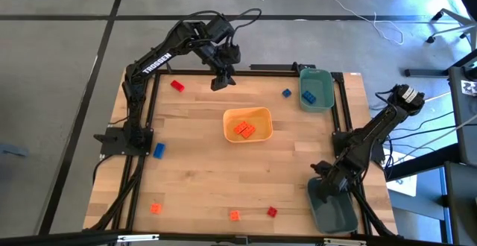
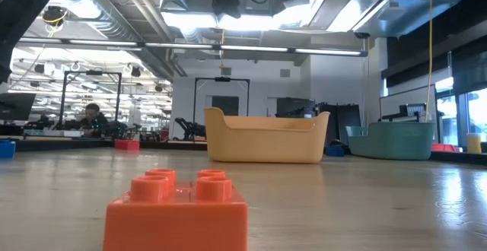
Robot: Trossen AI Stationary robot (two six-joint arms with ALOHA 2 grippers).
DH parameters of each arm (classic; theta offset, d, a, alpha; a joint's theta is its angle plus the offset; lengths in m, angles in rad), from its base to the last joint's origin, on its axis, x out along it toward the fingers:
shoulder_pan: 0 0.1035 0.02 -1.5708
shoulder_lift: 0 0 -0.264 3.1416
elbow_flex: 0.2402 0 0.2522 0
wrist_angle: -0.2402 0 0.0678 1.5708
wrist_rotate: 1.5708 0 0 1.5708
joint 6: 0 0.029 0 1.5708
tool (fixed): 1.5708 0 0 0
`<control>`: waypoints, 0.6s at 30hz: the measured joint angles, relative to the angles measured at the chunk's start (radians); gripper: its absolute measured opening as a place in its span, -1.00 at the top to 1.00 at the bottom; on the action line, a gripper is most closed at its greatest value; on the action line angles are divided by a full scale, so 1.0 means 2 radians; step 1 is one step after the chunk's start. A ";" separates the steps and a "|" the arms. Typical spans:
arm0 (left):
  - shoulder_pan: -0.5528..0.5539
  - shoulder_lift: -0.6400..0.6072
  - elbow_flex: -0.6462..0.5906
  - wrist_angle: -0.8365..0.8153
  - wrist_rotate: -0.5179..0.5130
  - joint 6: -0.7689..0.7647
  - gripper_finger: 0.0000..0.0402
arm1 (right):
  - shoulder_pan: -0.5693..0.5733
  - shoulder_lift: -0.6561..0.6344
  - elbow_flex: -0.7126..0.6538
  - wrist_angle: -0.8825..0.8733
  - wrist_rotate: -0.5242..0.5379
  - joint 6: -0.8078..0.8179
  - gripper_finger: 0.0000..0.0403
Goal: Sort & place blocks by color
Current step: Put the red game piece into the gray bin
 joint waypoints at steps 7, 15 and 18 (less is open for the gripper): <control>0.000 0.000 0.000 0.000 0.000 0.000 0.04 | 0.000 0.000 0.000 0.006 0.009 0.013 0.45; 0.000 0.000 0.000 0.000 0.000 0.000 0.03 | 0.000 0.000 0.000 0.002 0.011 0.012 0.24; 0.000 0.000 0.000 0.000 0.000 0.000 0.03 | 0.000 0.000 0.000 0.008 0.008 0.013 0.21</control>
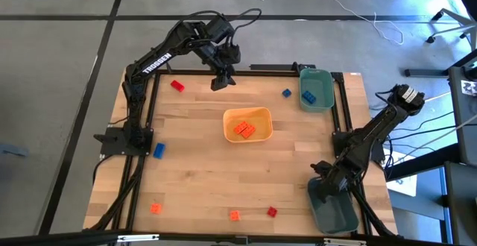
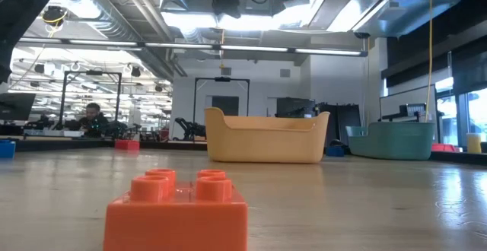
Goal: Sort & place blocks by color
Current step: Put the red game piece into the gray bin, then put the orange game piece into the yellow bin
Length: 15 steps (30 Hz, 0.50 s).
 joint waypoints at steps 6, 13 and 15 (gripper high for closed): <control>0.000 0.000 0.000 0.000 0.000 0.000 0.03 | 0.000 -0.012 0.000 0.022 -0.004 0.002 0.21; 0.000 0.000 0.000 0.000 0.000 0.000 0.03 | 0.000 -0.036 0.038 -0.030 0.012 0.006 0.21; 0.000 0.000 0.000 0.000 0.000 0.000 0.03 | 0.000 -0.041 0.061 -0.073 0.031 0.012 0.21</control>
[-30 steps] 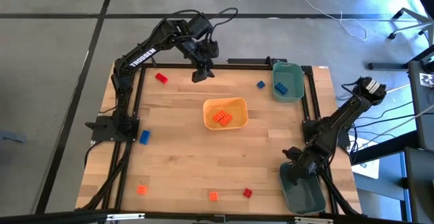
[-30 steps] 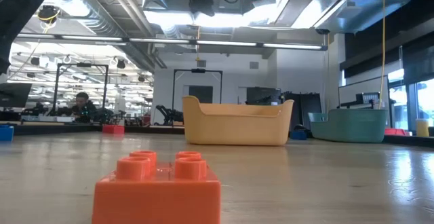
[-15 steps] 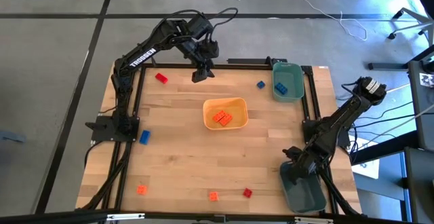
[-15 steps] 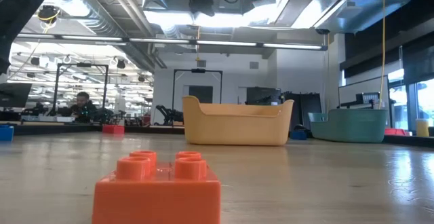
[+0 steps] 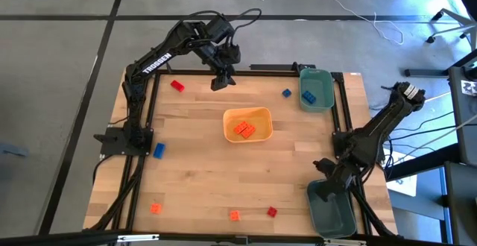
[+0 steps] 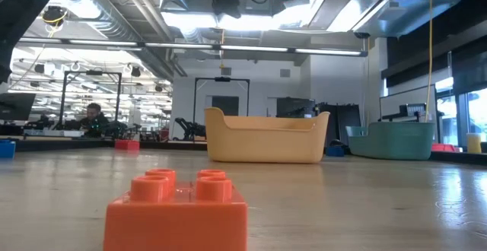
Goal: Sort & place blocks by color
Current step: Put the orange game piece into the yellow bin
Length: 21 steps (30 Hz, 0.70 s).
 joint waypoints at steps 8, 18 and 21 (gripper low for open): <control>0.000 0.000 0.000 0.000 0.000 0.000 0.03 | 0.000 -0.005 0.105 -0.057 0.100 0.012 0.21; 0.000 0.000 0.000 0.000 0.000 0.002 0.03 | -0.025 -0.004 0.099 -0.057 0.203 -0.060 0.21; 0.000 0.000 0.000 0.000 0.000 0.002 0.03 | -0.040 -0.004 0.089 -0.057 0.209 -0.079 0.20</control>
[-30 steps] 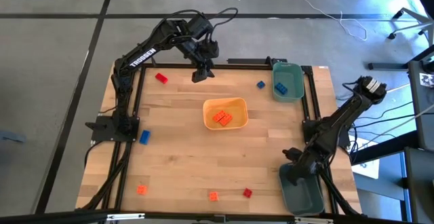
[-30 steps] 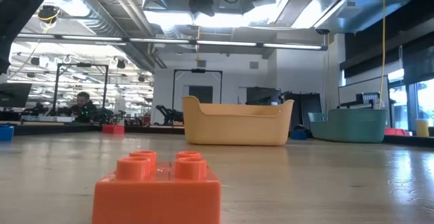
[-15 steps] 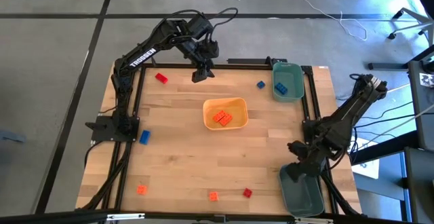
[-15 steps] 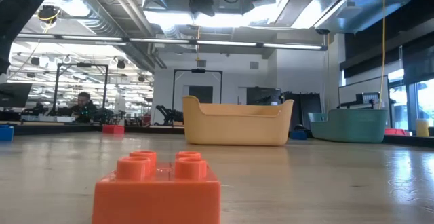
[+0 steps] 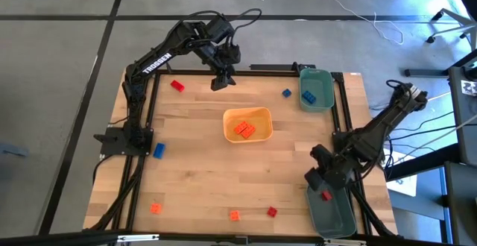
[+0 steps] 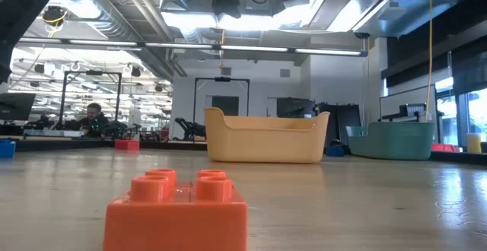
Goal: Sort & place blocks by color
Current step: Put the orange game piece into the yellow bin
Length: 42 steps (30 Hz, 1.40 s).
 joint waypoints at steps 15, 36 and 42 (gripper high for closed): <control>0.000 0.000 0.000 -0.047 -0.001 0.000 0.03 | -0.122 0.000 -0.001 0.007 0.001 -0.226 0.03; 0.032 -0.151 -0.151 -0.097 -0.095 -0.170 0.03 | -0.327 0.000 0.119 0.002 0.026 -0.647 0.03; 0.016 -0.235 -0.275 -0.097 -0.117 -0.239 0.04 | -0.368 0.000 0.132 0.013 0.005 -0.765 0.03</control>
